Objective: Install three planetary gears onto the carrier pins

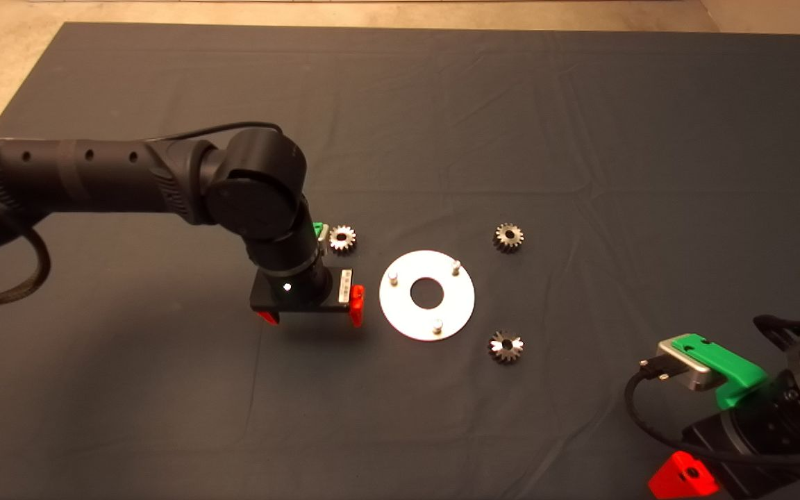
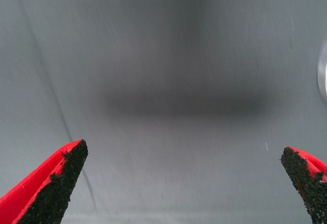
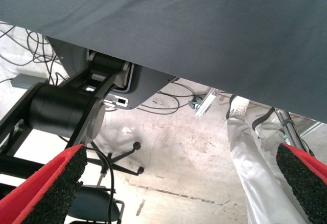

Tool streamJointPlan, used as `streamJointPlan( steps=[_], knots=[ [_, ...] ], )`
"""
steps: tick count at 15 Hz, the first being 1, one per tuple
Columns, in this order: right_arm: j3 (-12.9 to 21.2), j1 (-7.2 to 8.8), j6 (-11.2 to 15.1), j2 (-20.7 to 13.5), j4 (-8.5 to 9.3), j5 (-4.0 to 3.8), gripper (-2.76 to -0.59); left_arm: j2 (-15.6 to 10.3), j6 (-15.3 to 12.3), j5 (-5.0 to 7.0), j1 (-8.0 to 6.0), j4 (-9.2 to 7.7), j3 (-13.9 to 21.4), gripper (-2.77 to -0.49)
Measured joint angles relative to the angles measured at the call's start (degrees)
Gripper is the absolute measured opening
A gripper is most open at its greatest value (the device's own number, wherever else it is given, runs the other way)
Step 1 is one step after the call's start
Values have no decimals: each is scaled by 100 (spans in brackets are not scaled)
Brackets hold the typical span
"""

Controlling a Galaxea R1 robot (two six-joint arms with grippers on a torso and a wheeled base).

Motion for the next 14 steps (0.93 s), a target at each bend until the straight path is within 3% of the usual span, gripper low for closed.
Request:
streamJointPlan(
  steps=[6,10,14],
  knots=[
    [0,-32,0,148,4,-4,-60,368,773,-1,-2,6,-938,-51],
    [0,-81,0,179,12,-2,-60,622,1488,-1,-6,20,-1719,-51],
    [0,-141,0,179,12,-2,-60,824,1946,-7,-118,12,-2269,-51]
  ],
)
